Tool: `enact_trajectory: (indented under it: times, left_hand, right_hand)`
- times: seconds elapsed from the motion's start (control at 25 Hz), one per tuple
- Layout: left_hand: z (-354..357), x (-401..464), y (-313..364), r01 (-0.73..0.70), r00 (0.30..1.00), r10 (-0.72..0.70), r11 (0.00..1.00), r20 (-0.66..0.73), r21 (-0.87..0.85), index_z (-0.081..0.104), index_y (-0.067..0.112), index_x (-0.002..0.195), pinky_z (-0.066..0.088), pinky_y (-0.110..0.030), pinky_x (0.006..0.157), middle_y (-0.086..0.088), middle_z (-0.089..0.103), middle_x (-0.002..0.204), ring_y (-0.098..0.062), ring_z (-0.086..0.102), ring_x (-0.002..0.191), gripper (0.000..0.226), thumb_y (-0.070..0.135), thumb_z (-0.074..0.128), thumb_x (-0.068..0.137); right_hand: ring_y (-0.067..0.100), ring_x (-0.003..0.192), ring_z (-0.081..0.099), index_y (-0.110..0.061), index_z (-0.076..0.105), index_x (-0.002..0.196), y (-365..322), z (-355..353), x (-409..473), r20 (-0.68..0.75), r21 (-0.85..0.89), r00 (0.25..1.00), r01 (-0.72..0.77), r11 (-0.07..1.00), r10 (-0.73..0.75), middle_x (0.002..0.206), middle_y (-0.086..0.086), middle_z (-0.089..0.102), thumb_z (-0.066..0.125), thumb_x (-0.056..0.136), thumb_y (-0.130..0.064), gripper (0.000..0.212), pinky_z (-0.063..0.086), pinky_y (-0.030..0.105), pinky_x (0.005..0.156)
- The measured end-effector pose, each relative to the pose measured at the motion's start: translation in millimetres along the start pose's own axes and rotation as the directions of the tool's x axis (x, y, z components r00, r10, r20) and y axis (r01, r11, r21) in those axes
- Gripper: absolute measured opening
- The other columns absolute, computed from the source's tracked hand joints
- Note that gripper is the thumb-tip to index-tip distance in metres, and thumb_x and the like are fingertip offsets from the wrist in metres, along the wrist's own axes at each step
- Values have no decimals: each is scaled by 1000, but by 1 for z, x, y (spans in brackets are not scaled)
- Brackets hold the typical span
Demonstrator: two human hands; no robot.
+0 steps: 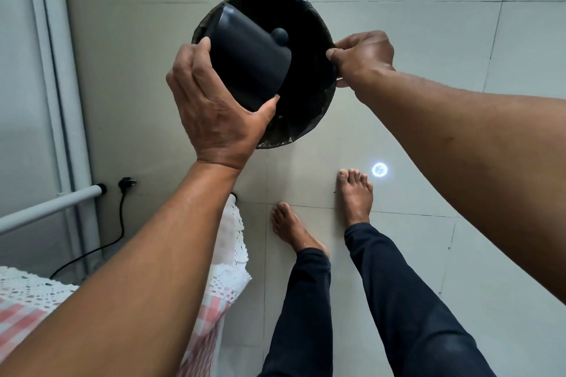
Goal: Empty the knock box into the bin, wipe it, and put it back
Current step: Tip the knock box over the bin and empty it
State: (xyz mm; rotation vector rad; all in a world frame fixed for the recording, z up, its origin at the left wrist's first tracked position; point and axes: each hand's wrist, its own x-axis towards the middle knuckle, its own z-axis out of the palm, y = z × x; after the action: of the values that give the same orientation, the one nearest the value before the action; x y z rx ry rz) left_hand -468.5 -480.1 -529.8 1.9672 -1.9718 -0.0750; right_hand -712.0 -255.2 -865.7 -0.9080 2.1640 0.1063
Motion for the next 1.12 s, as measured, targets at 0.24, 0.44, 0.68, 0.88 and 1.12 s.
enact_trajectory:
  times: [0.24, 0.44, 0.68, 0.88, 1.12]
  left_hand:
    - [-5, 9, -9, 63, 998, -64, 997, -9, -50, 55, -13, 135, 48, -51, 111, -32, 56, 137, -47, 56, 127, 110, 63, 90, 62]
    - [-6, 10, -6, 39, 999, -39, 998, -5, -42, 55, -13, 134, 48, -49, 111, -32, 56, 136, -47, 57, 125, 111, 62, 91, 62]
    - [-9, 7, 0, -27, 1000, 27, 1000, -6, -4, 57, -12, 136, 51, -52, 106, -34, 57, 135, -48, 58, 121, 108, 62, 90, 65]
    - [-17, 5, 6, -117, 992, 119, 992, -33, 48, 58, -16, 134, 48, -49, 106, -36, 59, 132, -51, 61, 118, 106, 61, 89, 68]
    - [-18, 2, 11, -135, 989, 137, 990, -59, 43, 59, -16, 132, 47, -48, 105, -36, 60, 131, -51, 62, 116, 104, 60, 90, 69]
  right_hand:
    - [29, 104, 50, -21, 44, 120, 0, 3, 0, -60, 36, 998, 9, 999, -7, 112, 6, 49, 54, 92, -7, 34, 44, 38, 80]
    - [27, 105, 50, -23, 45, 121, 3, 24, -25, -45, -180, 986, 149, 972, -159, 113, 3, 51, 60, 93, -10, 34, 45, 36, 82]
    - [24, 107, 43, -21, 50, 122, 11, 42, -49, -25, -394, 947, 285, 874, -320, 114, 3, 52, 65, 91, -10, 36, 43, 34, 86]
    - [21, 103, 36, -21, 54, 119, 12, 43, -49, -41, -418, 945, 279, 865, -325, 111, 2, 54, 74, 83, -8, 43, 41, 31, 88]
    - [20, 100, 34, -21, 57, 117, 11, 44, -47, -42, -435, 952, 256, 863, -303, 109, 1, 54, 65, 91, -9, 30, 39, 30, 84]
